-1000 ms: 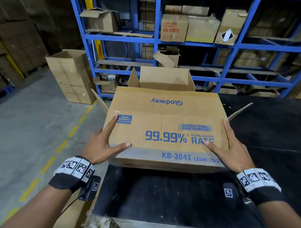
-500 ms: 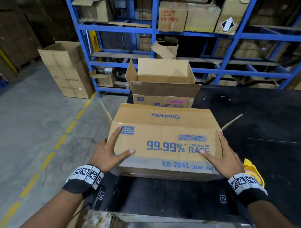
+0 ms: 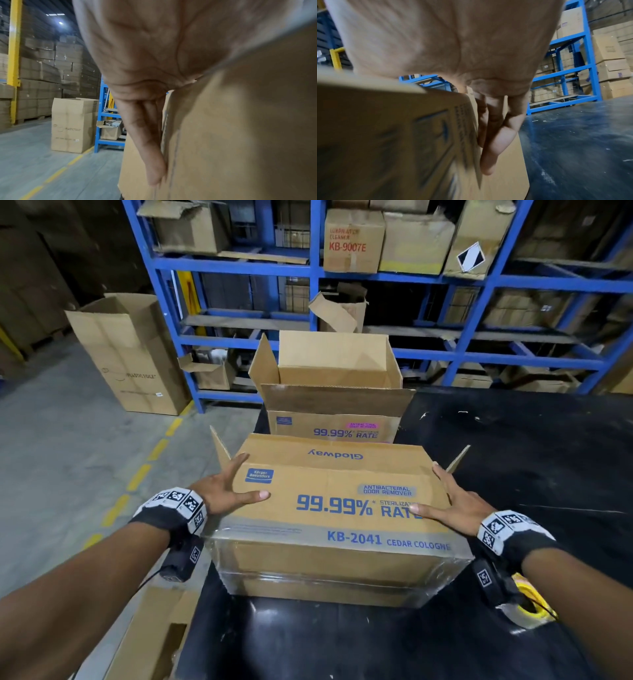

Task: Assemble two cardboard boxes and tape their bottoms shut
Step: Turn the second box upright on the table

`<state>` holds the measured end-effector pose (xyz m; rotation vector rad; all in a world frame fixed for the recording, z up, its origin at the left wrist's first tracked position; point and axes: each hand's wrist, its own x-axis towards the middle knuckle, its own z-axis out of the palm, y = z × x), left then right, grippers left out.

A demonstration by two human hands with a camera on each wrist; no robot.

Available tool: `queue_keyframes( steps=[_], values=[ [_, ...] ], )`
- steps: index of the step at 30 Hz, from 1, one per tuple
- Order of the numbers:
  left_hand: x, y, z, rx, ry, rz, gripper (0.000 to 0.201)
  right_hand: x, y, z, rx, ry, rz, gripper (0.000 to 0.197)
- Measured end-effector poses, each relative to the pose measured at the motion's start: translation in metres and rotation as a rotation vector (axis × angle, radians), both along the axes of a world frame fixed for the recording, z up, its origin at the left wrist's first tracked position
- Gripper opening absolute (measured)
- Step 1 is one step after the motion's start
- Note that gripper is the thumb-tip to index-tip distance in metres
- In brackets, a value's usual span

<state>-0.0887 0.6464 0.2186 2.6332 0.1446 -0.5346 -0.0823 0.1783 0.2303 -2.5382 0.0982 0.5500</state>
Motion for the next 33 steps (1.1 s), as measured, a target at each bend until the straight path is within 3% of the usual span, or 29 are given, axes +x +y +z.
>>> queue_keyframes(
  steps=[6, 10, 15, 18, 21, 27, 30, 33],
  values=[
    [0.016, 0.008, 0.003, -0.047, 0.004, -0.029, 0.148, 0.03, 0.003, -0.005, -0.083, 0.021, 0.07, 0.13],
    [0.006, 0.014, 0.01, -0.174, -0.124, -0.006, 0.151, 0.023, 0.004, 0.003, -0.105, -0.098, 0.101, 0.136],
    [-0.012, 0.0, 0.034, -0.097, -0.361, 0.096, 0.155, -0.001, 0.011, 0.032, -0.028, -0.297, -0.028, 0.148],
    [-0.027, -0.009, 0.035, -0.165, -0.501, 0.159, 0.147, -0.014, 0.012, 0.03, 0.084, -0.407, -0.156, 0.159],
    [-0.039, -0.007, 0.003, -0.269, -0.567, 0.209, 0.119, -0.028, 0.015, 0.009, 0.127, -0.41, -0.238, 0.162],
    [-0.082, -0.008, -0.082, -0.423, -0.58, 0.256, 0.065, -0.076, 0.016, -0.069, 0.118, -0.397, -0.347, 0.128],
    [-0.097, -0.005, -0.106, -0.496, -0.562, 0.317, 0.056, -0.092, 0.015, -0.101, 0.142, -0.418, -0.379, 0.108],
    [-0.09, 0.001, -0.122, -0.527, -0.478, 0.364, 0.049, -0.091, 0.012, -0.125, 0.139, -0.533, -0.364, 0.073]
  ],
)
